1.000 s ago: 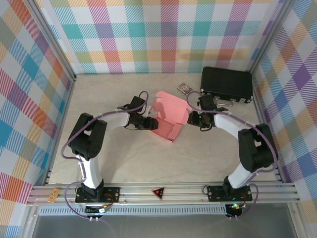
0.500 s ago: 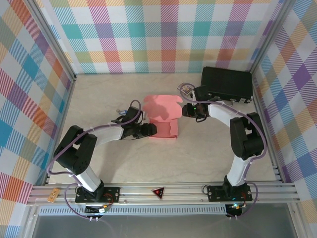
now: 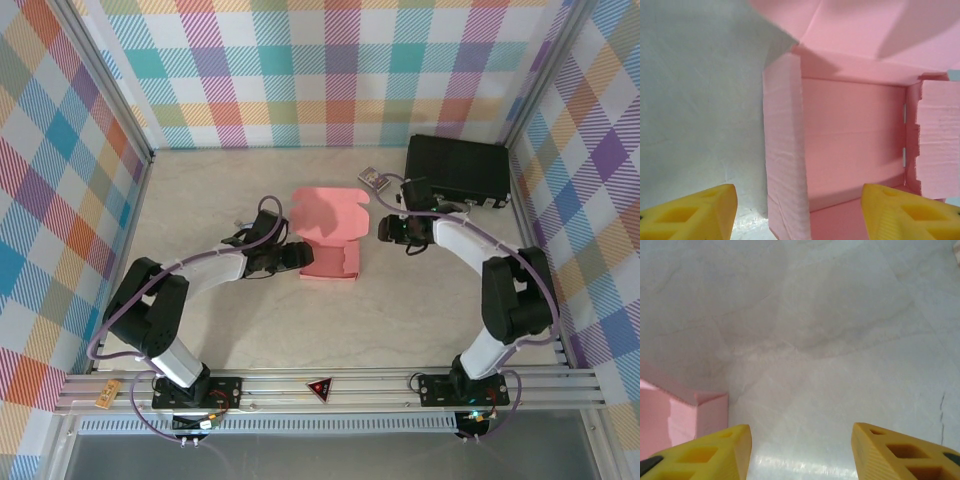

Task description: Fold the paper box

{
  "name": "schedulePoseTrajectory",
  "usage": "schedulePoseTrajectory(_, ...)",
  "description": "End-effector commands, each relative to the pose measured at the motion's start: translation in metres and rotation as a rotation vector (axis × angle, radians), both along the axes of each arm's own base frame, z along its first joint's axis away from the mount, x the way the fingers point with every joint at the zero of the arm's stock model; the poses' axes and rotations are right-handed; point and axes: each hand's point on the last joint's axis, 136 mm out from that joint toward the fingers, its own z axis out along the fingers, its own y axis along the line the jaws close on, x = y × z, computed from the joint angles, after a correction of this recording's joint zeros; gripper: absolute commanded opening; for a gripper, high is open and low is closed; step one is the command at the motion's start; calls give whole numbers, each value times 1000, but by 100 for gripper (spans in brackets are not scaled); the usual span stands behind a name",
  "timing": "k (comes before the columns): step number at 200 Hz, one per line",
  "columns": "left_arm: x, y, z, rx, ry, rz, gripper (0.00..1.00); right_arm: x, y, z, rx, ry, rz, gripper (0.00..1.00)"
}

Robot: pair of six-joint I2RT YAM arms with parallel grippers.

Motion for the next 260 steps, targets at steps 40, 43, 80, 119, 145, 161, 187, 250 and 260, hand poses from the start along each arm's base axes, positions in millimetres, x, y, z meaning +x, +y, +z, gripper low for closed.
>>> schedulePoseTrajectory(40,18,-12,2,16,-36,-48,62,-41,49,5,326,75,44,53)
schedulePoseTrajectory(43,19,-12,1,16,-35,-47,62,-41,51,4,334,75,46,53)
schedulePoseTrajectory(80,20,-17,-2,-5,-24,-52,55,-42,79,-4,392,92,64,46)
schedulePoseTrajectory(119,13,-22,-8,-39,1,-60,49,-35,85,-20,367,115,33,42)
schedulePoseTrajectory(145,9,-24,-10,-66,14,-55,44,-34,87,-30,342,131,37,40)
schedulePoseTrajectory(161,6,-26,-12,-77,26,-59,43,-32,89,-34,335,139,45,38)
schedulePoseTrajectory(187,0,-32,-15,-88,40,-66,42,-32,90,-40,306,149,59,35)
schedulePoseTrajectory(250,-10,-42,-24,-88,61,-74,40,-27,79,-47,125,142,73,27)
schedulePoseTrajectory(260,-10,-42,-25,-86,63,-73,40,-26,77,-48,92,140,75,26)
